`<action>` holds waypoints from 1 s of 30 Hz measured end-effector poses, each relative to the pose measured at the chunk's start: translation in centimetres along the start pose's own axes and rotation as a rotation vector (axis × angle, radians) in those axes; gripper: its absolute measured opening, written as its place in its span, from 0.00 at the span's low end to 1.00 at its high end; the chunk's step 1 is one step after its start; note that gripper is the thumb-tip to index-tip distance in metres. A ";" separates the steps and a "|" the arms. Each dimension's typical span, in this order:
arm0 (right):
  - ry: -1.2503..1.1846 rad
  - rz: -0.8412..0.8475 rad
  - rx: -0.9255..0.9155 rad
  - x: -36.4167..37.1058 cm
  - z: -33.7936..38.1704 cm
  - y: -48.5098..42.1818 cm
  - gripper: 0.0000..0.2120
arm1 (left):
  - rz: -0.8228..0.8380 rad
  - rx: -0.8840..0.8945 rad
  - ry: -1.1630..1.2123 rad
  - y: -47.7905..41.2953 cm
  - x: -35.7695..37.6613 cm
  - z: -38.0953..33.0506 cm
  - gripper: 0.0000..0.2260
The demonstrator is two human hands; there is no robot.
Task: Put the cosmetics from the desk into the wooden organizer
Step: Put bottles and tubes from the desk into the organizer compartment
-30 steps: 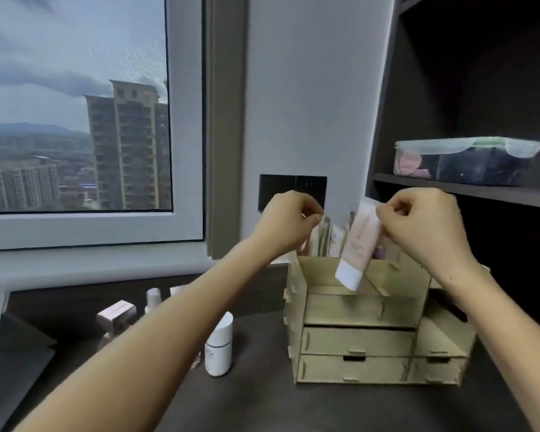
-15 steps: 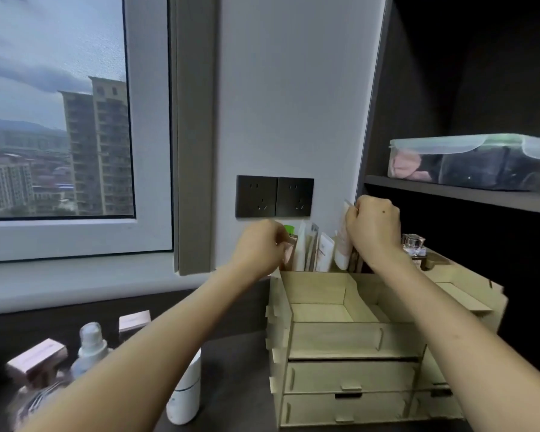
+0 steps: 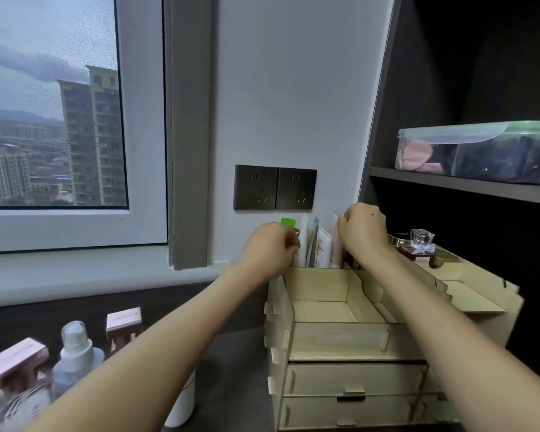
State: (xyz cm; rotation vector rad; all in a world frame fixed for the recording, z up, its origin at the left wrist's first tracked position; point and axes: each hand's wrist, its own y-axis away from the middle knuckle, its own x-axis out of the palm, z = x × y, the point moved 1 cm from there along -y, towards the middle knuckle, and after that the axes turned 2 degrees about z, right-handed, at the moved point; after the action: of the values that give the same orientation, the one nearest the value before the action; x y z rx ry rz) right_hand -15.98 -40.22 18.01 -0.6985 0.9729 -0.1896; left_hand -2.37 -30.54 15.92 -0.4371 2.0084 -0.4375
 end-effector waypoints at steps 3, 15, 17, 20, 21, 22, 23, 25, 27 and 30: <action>0.023 0.056 0.044 0.9 -0.3 0.0 0.15 | 0.003 0.013 -0.002 -0.1 0.3 0.2 0.09; 0.098 0.202 0.109 1.5 -0.6 -0.6 0.11 | -0.043 -0.021 0.019 1.0 -1.3 0.9 0.09; 0.069 0.170 0.097 0.8 -0.1 0.2 0.10 | -0.061 -0.022 0.024 1.7 -2.7 1.1 0.09; 0.008 0.036 -0.008 -1.7 2.2 2.5 0.11 | -0.128 -0.024 0.018 3.3 -5.7 1.7 0.09; -0.034 -0.010 -0.079 -2.9 3.4 3.8 0.11 | -0.150 -0.035 0.009 4.0 -6.8 2.1 0.09; -0.104 -0.025 -0.148 -3.8 4.8 5.5 0.11 | -0.170 -0.047 -0.003 4.7 -7.9 2.5 0.08; -0.182 0.002 -0.208 -4.5 6.2 7.4 0.11 | -0.184 -0.063 -0.022 5.5 -9.0 3.0 0.08; -0.299 0.165 -0.310 -4.8 9.0 11.5 0.09 | -0.194 -0.105 -0.073 7.4 -10.9 4.1 0.08; -0.323 0.400 -0.360 -3.0 11.0 15.0 0.10 | -0.192 -0.155 -0.109 9.5 -12.3 5.4 0.08; -0.190 0.668 -0.381 2.1 12.9 18.5 0.24 | -0.176 -0.227 -0.143 12.2 -13.6 7.0 0.07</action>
State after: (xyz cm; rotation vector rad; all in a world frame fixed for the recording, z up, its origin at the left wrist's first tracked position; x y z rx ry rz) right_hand -7.21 -21.00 9.80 -0.6828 1.0183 0.6517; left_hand 8.43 -14.23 17.34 -0.7696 1.8944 -0.2774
